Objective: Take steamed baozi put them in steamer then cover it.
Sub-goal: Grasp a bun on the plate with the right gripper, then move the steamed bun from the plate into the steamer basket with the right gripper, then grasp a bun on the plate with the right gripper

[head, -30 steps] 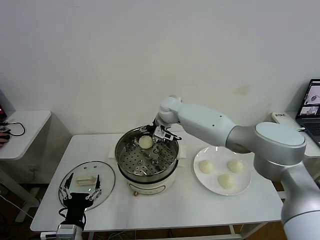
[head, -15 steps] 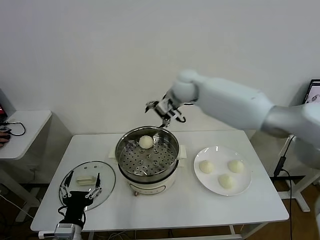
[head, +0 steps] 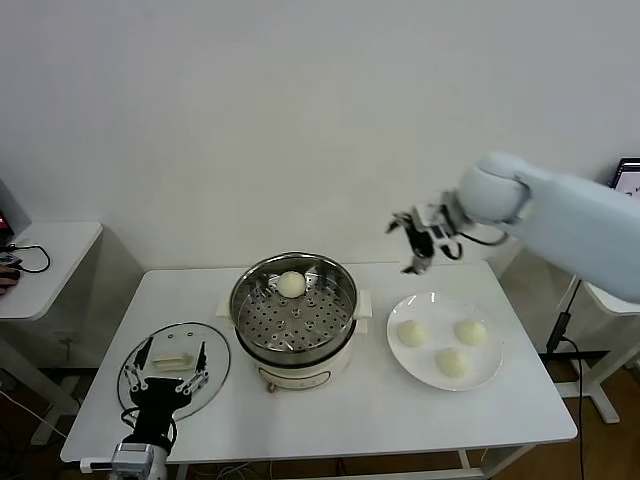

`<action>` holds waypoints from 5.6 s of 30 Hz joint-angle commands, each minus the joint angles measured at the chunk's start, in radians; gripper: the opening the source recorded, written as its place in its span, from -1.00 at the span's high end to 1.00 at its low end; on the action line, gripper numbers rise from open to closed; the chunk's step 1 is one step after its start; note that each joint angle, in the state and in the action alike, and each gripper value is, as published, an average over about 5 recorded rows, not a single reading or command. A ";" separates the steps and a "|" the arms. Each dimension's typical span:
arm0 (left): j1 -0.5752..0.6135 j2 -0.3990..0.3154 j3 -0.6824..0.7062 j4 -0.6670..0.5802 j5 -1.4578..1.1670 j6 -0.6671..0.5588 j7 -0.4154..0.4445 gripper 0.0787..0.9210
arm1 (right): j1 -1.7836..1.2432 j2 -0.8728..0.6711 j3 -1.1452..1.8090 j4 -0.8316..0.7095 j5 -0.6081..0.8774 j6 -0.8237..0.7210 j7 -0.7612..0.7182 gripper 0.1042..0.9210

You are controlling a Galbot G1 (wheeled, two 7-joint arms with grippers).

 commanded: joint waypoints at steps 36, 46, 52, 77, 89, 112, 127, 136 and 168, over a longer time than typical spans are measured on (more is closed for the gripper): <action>-0.020 0.007 -0.024 0.082 0.003 0.004 0.003 -0.77 | -0.577 0.260 0.345 -0.476 -0.281 -0.028 0.007 -0.76; -0.019 0.005 -0.025 0.083 0.002 0.002 0.003 -0.77 | -0.577 0.288 0.343 -0.499 -0.288 -0.037 0.010 -0.75; -0.018 0.003 -0.023 0.079 0.003 0.002 0.003 -0.77 | -0.577 0.285 0.342 -0.503 -0.290 -0.045 0.001 -0.61; 0.006 0.010 -0.026 0.032 0.008 0.002 0.002 -0.77 | -0.031 0.126 0.140 -0.234 0.038 -0.122 -0.057 -0.13; -0.005 0.011 -0.016 0.025 0.007 0.002 0.001 -0.77 | 0.225 0.320 -0.015 -0.052 0.432 -0.320 0.075 -0.15; -0.016 0.000 -0.048 0.015 0.001 0.002 -0.001 -0.77 | -0.136 0.688 -0.009 -0.291 0.442 -0.419 0.223 -0.16; -0.015 -0.009 -0.048 0.016 0.000 -0.002 -0.001 -0.77 | -0.189 0.730 -0.009 -0.377 0.367 -0.396 0.233 -0.16; -0.012 -0.013 -0.046 0.014 0.002 -0.004 -0.001 -0.77 | -0.224 0.750 0.014 -0.424 0.349 -0.378 0.258 -0.17; 0.000 -0.004 0.007 -0.004 0.026 0.000 0.000 -0.77 | -0.074 -0.206 0.145 0.086 -0.021 -0.124 -0.177 -0.76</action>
